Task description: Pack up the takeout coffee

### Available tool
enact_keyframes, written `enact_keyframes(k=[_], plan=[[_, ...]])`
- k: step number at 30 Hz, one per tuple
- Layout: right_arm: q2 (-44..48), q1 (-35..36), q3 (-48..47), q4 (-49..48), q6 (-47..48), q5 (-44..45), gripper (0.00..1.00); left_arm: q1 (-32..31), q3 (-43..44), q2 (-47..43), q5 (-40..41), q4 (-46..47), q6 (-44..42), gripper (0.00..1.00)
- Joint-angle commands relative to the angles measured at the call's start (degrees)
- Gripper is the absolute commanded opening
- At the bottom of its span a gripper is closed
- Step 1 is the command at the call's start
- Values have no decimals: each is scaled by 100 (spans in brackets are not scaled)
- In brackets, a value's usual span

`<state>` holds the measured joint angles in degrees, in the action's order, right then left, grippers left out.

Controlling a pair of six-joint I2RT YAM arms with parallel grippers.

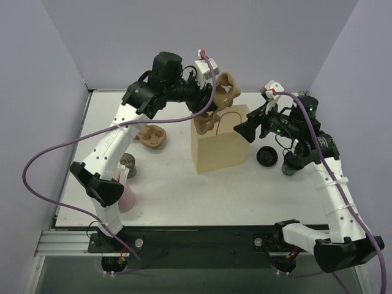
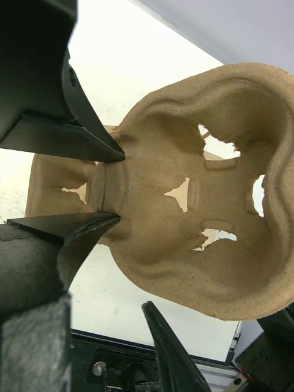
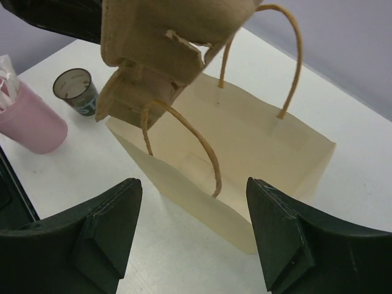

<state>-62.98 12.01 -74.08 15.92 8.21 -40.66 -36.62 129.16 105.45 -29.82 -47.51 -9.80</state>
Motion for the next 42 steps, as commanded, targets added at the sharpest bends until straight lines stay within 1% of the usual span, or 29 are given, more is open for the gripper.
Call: enact_keyframes(k=[1, 5, 6, 7, 9, 12, 15, 16, 19, 21, 27, 33, 38, 39, 42], plan=[[-65, -32, 61, -687, 392, -1022, 68, -47, 223, 72, -138, -74, -215, 24], [-57, -15, 236, -1046, 463, -1084, 65, -99, 179, 151, -129, -83, -250, 24], [-30, -15, 306, -1395, 445, -1136, 64, -108, 179, 169, -120, -83, -250, 24], [-21, 12, 472, -1547, 358, -1198, 63, -126, 179, 178, -103, -83, -259, 24], [-65, 29, 561, -1899, 331, -1321, 58, -143, 171, 213, -68, -75, -276, 24], [-83, 117, 562, -1847, 480, -1339, 51, -187, 232, 257, 20, -118, -303, 24], [83, 258, 737, -1953, 664, -1023, 30, -205, 232, 274, 143, -180, -347, 24], [128, 328, 781, -1909, 752, -927, 18, -214, 215, 283, 170, -197, -356, 24], [277, 433, 834, -1628, 1060, -557, 5, -249, 223, 336, 319, -294, -461, 23], [408, 451, 983, -1479, 1174, -426, 1, -266, 223, 371, 372, -347, -522, 22], [594, 469, 1387, -1548, 1148, -363, 0, -337, 241, 494, 249, -277, -540, 22], [655, 478, 1484, -1548, 1113, -337, 0, -425, 338, 643, 249, -250, -558, 22], [752, 478, 1581, -1548, 1060, -293, 0, -425, 215, 766, 284, -242, -540, 21], [761, 478, 1616, -1714, 1043, -275, 0, -433, 188, 801, 284, -242, -532, 21], [787, 478, 1704, -1768, 946, -258, 0, -460, 22, 828, 328, -198, -523, 21]])
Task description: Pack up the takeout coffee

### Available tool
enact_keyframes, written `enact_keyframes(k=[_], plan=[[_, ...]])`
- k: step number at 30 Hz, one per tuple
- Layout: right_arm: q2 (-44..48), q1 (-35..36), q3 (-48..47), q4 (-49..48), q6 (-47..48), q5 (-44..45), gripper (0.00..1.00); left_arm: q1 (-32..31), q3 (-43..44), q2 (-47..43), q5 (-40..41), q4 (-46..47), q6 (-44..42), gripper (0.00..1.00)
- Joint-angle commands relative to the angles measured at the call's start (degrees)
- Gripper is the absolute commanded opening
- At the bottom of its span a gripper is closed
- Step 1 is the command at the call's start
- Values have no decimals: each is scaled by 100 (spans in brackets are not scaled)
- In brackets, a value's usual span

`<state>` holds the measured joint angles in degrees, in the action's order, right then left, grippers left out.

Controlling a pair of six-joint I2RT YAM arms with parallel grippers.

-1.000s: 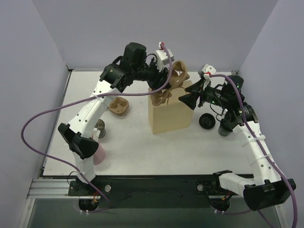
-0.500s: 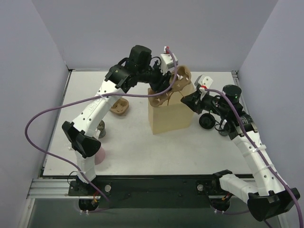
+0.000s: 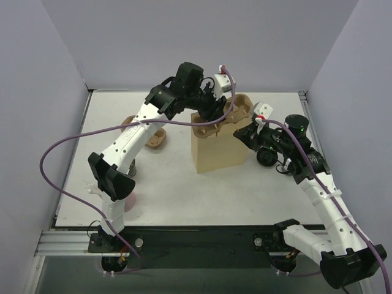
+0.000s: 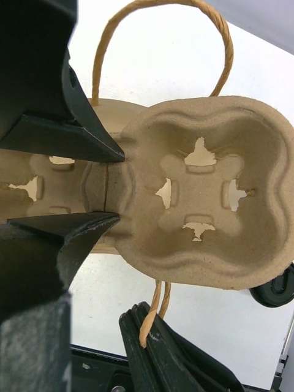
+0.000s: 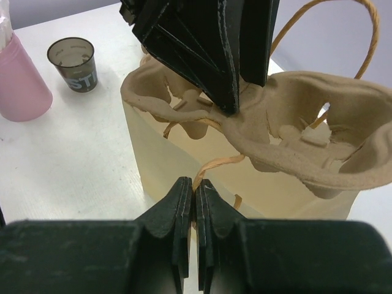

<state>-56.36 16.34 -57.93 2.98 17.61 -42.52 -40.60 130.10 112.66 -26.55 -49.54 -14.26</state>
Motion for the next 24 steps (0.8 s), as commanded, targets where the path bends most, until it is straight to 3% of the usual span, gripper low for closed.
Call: enact_keyframes(k=[1, 24], plan=[[125, 45, 124, -500, -11, -72, 0, -80, -125, 98, 26, 40, -77, 20], [406, 27, 555, -536, -99, -11, 0, -89, -1479, -174, 220, 1482, 363, 19]])
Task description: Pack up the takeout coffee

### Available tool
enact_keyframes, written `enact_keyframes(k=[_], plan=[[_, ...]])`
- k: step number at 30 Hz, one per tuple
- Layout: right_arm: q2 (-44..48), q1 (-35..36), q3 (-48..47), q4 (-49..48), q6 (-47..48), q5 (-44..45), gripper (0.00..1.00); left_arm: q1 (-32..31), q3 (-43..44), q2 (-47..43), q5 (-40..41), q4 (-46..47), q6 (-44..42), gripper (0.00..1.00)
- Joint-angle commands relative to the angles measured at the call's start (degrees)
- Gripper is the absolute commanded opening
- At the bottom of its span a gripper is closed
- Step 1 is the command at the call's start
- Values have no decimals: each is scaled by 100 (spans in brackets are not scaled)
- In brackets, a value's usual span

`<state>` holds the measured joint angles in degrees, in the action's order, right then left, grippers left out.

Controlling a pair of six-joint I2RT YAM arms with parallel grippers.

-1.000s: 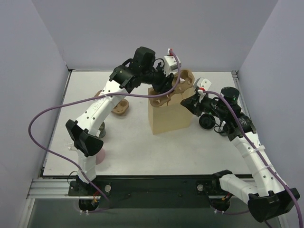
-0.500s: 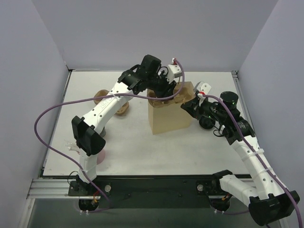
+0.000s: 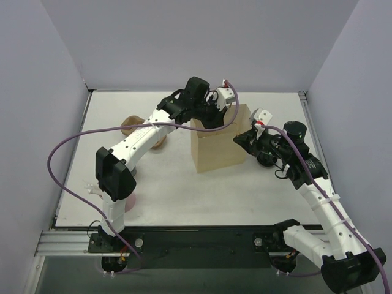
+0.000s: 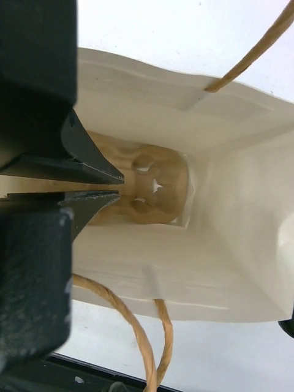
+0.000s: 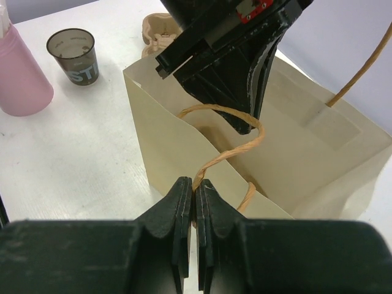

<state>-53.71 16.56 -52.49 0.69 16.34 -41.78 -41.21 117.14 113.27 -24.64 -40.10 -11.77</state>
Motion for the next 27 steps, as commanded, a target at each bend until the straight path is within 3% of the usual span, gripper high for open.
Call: enact_keyframes(k=[1, 10, 13, 14, 17, 19, 22, 24, 27], plan=[[159, 14, 54, -306, 27, -76, 0, -27, -261, -279, 65, 651, 148, 20], [124, 84, 125, -289, -341, 266, 1, -19, -622, -1008, 582, 1021, 587, 29], [81, 102, 2, -227, -710, 582, 18, -27, -736, -1316, 907, 1152, 973, 44], [80, 102, -129, -192, -798, 653, 26, -27, -789, -1517, 1048, 1232, 1088, 55], [28, 111, -322, -95, -1167, 961, 47, -19, -982, -1939, 1461, 1408, 1458, 74], [-33, 111, -577, 124, -1352, 1040, 58, -19, -1061, -2159, 1707, 1443, 1607, 77], [-121, 120, -929, 387, -1885, 1372, 90, -10, -1701, -2765, 2146, 1907, 1748, 85], [-148, 137, -1139, 791, -2203, 1654, 94, -10, -2509, -3371, 2594, 2407, 1879, 97], [-131, 155, -1492, 1389, -2705, 2068, 95, -10, -3597, -4145, 2885, 3084, 1994, 97]])
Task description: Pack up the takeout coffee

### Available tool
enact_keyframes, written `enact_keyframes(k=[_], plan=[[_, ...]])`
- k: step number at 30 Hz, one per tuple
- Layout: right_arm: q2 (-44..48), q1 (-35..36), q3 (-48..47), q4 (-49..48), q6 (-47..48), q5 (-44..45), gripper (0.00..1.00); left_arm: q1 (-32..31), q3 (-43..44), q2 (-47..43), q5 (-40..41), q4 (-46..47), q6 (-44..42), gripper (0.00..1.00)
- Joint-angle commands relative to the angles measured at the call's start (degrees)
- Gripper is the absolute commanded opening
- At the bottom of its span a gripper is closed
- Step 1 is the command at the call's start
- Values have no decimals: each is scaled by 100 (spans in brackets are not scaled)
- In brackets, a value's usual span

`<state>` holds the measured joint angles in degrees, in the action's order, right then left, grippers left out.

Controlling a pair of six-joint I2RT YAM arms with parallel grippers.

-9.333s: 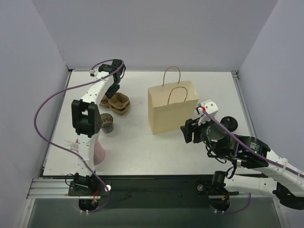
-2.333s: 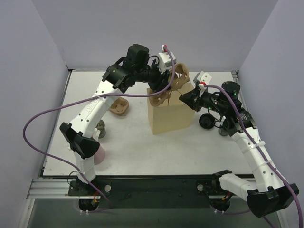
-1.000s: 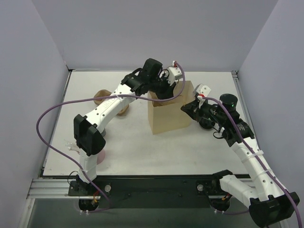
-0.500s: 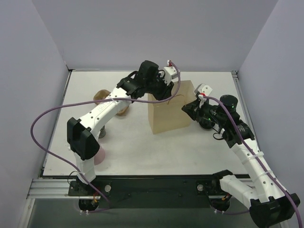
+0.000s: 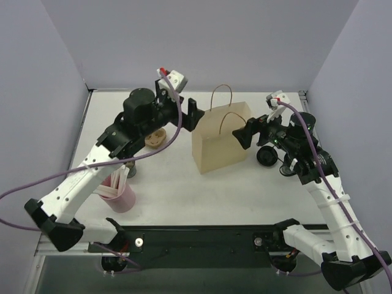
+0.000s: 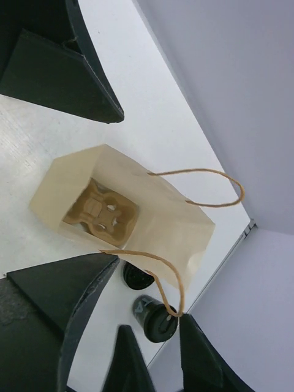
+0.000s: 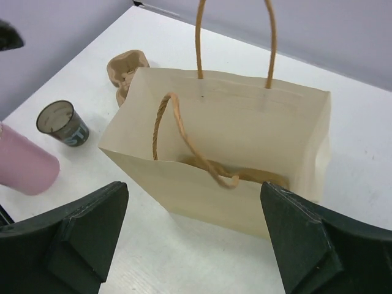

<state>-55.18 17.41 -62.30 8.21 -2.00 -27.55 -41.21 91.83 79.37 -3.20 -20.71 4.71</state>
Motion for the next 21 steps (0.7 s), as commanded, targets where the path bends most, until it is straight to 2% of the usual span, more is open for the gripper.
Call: enact_keyframes(k=[1, 5, 9, 13, 21], plan=[[68, 70, -598, 725, -951, 689, 95, -1, -1236, -896, 803, 1218, 372, 97], [209, 70, -686, 1260, -1495, 926, 96, 8, -1817, -1336, 988, 1122, 548, 97], [463, 78, -625, 1526, -1593, 962, 96, 8, -2178, -1398, 962, 649, 899, 97], [727, 78, -669, 1833, -1672, 1155, 97, 17, -1715, -1293, 866, -204, 1198, 97], [710, 61, -784, 2747, -1883, 1919, 97, -1, -1510, -1451, 628, -609, 1419, 97]])
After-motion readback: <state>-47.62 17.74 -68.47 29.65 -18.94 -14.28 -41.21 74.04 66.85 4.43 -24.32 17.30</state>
